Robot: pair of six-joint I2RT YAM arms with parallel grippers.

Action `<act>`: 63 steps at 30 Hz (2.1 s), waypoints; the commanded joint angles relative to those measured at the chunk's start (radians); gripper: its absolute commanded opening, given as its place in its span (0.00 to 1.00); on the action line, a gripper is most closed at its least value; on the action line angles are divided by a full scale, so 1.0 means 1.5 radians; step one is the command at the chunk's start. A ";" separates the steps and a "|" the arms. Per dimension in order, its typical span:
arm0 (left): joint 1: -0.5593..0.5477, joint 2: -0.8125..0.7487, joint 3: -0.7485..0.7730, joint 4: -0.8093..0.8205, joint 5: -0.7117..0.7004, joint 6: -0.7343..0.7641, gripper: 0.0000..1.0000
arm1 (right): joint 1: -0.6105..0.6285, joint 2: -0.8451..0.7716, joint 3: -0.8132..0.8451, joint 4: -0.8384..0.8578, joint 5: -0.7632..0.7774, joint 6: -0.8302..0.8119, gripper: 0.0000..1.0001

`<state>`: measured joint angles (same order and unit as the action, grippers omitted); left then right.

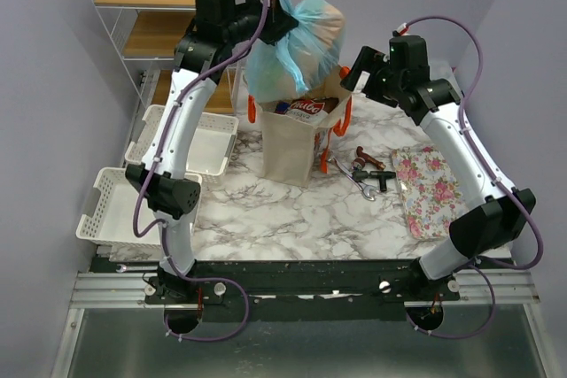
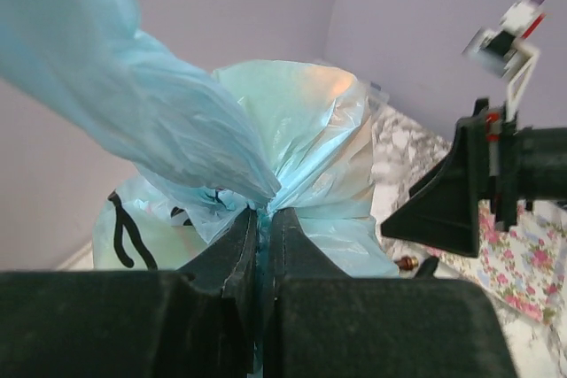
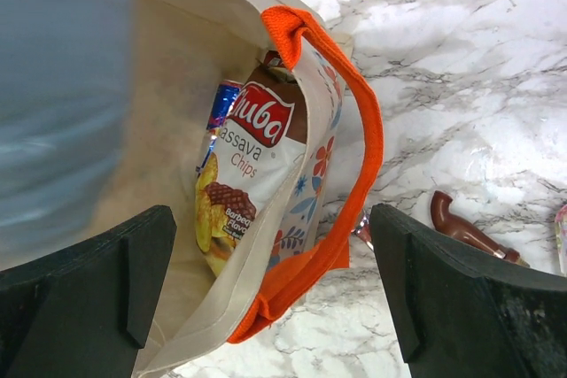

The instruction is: Untie the knot of the grocery bags and take out the mixed food

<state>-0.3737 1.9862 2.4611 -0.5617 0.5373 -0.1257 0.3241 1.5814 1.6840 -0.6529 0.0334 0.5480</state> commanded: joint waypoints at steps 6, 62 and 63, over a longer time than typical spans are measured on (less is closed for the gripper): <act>0.006 -0.183 0.025 0.096 -0.001 -0.021 0.00 | -0.001 -0.045 -0.015 0.015 0.022 -0.020 1.00; -0.092 -0.261 -0.633 0.142 0.028 0.368 0.00 | -0.051 -0.186 -0.125 0.031 -0.143 -0.224 1.00; -0.103 -0.278 -0.638 0.129 0.045 0.377 0.00 | -0.051 -0.188 -0.127 0.030 -0.154 -0.232 1.00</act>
<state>-0.4957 1.6840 1.4841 -0.3969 0.5373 0.3775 0.2535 1.3018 1.4803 -0.6182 -0.1471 0.2615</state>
